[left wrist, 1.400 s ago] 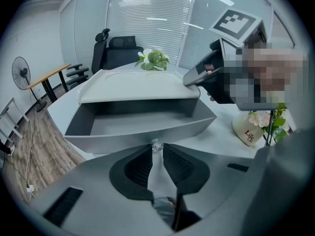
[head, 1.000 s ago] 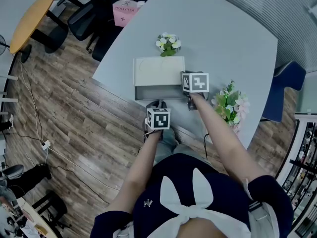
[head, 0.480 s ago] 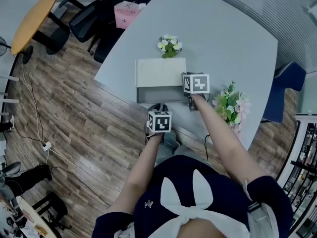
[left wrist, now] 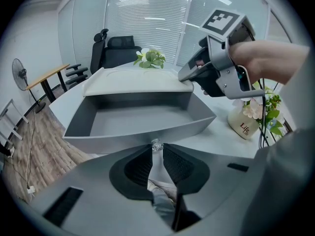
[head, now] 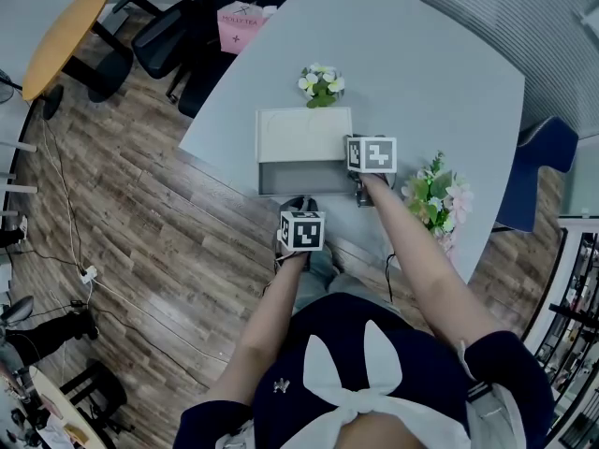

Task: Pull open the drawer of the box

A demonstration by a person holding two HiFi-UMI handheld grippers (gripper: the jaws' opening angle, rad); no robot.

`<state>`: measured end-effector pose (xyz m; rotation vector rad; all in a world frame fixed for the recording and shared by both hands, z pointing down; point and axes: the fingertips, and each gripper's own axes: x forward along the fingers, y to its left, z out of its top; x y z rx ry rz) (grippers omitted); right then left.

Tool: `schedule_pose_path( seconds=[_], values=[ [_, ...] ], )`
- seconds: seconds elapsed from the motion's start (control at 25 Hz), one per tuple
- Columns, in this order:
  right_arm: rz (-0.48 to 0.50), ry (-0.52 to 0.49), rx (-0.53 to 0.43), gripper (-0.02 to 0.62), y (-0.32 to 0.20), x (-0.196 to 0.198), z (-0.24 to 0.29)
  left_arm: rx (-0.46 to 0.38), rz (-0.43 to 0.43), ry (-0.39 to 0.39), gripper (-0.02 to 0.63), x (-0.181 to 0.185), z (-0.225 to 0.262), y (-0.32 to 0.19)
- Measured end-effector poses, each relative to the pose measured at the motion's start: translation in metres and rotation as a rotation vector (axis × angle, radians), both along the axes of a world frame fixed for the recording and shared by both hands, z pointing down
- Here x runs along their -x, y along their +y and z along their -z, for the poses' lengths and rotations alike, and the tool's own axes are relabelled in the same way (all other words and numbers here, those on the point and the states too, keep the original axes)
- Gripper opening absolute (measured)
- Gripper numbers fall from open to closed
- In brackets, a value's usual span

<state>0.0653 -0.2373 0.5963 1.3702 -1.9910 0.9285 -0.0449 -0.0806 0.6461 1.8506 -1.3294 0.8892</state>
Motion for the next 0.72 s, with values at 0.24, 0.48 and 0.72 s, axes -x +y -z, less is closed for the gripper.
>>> schedule_pose_path(
  seconds=[0.24,0.48,0.72],
  values=[
    [-0.005,-0.009,0.000,0.067,0.000,0.000,0.001,0.000,0.000,-0.001,0.081,-0.001,0.000,0.005],
    [-0.004,-0.010,-0.001,0.067,0.001,0.000,0.000,0.007,-0.003,-0.001,0.081,-0.001,-0.002,0.013],
    [-0.001,-0.007,-0.002,0.067,0.000,-0.001,-0.001,0.007,0.003,0.003,0.081,-0.001,-0.004,0.020]
  ],
)
